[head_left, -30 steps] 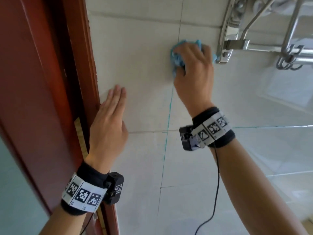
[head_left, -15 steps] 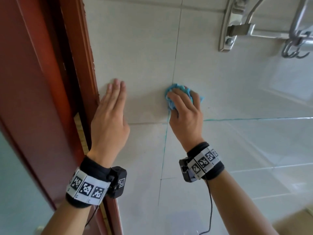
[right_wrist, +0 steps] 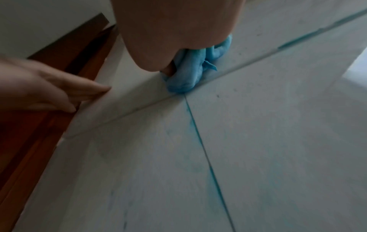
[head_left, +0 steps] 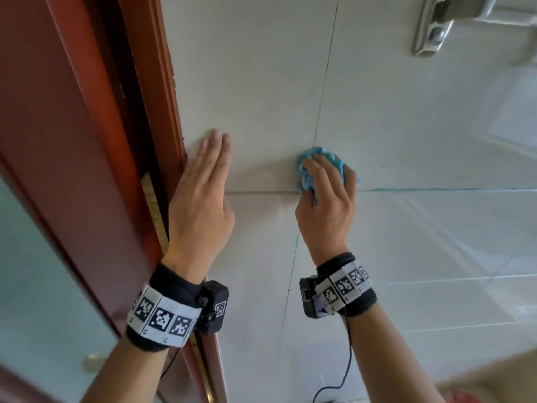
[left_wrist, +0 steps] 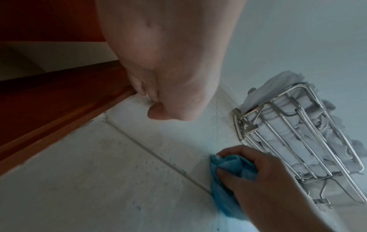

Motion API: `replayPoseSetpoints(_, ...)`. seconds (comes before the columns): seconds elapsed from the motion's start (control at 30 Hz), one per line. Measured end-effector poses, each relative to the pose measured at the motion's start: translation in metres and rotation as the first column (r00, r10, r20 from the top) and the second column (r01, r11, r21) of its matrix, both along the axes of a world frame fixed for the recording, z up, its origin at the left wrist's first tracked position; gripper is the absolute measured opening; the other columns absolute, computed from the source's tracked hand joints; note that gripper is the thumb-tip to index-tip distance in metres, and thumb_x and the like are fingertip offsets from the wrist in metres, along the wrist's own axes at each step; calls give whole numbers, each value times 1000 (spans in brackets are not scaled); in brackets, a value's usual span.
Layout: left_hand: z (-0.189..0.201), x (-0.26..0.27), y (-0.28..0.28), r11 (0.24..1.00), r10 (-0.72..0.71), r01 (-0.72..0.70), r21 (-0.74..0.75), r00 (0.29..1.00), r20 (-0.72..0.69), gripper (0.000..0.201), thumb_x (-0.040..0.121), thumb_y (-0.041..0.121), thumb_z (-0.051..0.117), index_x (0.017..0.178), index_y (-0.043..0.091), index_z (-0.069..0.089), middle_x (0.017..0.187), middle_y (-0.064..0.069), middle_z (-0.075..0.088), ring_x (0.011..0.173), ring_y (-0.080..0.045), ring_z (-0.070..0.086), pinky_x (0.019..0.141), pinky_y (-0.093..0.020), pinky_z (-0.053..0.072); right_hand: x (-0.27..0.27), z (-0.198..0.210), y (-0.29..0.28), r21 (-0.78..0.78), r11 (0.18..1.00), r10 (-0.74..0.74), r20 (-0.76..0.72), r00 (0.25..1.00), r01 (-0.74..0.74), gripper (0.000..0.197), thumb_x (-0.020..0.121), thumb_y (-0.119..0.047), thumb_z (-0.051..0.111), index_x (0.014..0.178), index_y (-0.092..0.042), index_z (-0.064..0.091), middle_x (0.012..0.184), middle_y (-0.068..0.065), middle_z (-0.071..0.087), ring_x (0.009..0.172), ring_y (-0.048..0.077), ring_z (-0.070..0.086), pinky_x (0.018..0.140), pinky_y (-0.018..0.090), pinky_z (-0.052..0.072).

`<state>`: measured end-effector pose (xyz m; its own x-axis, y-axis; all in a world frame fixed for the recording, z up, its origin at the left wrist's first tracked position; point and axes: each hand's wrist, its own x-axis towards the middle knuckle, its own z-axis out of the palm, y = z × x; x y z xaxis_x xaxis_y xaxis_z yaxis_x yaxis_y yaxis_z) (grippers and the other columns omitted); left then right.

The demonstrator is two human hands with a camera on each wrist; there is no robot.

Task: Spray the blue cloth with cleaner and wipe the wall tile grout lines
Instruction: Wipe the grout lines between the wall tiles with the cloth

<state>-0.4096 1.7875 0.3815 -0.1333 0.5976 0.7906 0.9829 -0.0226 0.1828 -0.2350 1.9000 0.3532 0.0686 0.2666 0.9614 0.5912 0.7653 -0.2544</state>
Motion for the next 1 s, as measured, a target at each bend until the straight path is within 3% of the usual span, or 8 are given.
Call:
replayPoseSetpoints(0.07,-3,0,-2,1000,4,-4,-12,1000,2,82,90,-13,41,165,11,21,173,-5,16,160,-20,13,127,-45,25,-3,-18,-6,-34,999,5,-8,1000,-6,41,82,18,67,113,-7,76,124,1,73,121,31,54,98,44,54)
replayPoseSetpoints(0.13,-5,1,-4,1000,3,-3,-19,1000,4,81,90,-12,40,165,12,20,173,-5,16,160,-19,13,128,-45,25,-3,-22,-10,-77,997,20,-19,1000,-21,38,84,16,67,113,-8,76,124,1,73,120,34,56,98,43,53)
replayPoseSetpoints(0.27,-7,0,-7,999,-8,9,-32,1000,21,86,88,-15,41,166,14,19,174,-2,14,160,-15,11,127,-44,27,-7,7,-14,-127,988,81,-80,993,-91,39,84,10,70,117,-9,74,127,-1,71,121,35,56,96,41,54)
replayPoseSetpoints(0.47,-14,6,-8,999,-31,31,-7,995,94,80,89,-14,39,164,12,27,172,-3,21,160,-16,17,123,-45,35,-36,44,-14,-68,993,83,-165,983,-96,43,79,12,63,113,-11,75,121,-3,73,111,30,58,91,41,52)
replayPoseSetpoints(0.6,-18,7,-8,999,-27,31,-29,991,130,84,86,-16,36,165,13,24,173,-4,19,160,-15,14,126,-45,29,-43,0,-17,23,994,102,55,993,-104,37,86,13,62,114,-6,78,125,5,73,119,34,61,102,42,51)
replayPoseSetpoints(0.7,-20,7,-6,999,-24,27,-21,991,128,82,88,-15,37,165,13,24,173,-4,19,160,-16,16,126,-47,29,-41,-38,-21,52,983,159,226,961,-175,36,99,9,48,114,-5,78,125,8,73,125,37,61,109,41,49)
replayPoseSetpoints(0.83,-20,7,-6,999,-23,26,-26,992,121,83,88,-16,38,165,13,23,173,-5,18,160,-18,16,126,-47,30,-27,-31,-19,61,968,212,311,926,-242,29,98,9,58,115,-3,77,125,9,73,121,38,65,109,44,50)
replayPoseSetpoints(1.0,-19,6,-8,999,-37,39,-12,993,115,85,87,-20,40,164,13,27,172,-4,21,159,-16,18,125,-46,32,-16,42,1,45,981,186,38,982,-188,34,87,11,66,115,-4,77,126,9,73,118,39,64,109,41,47)
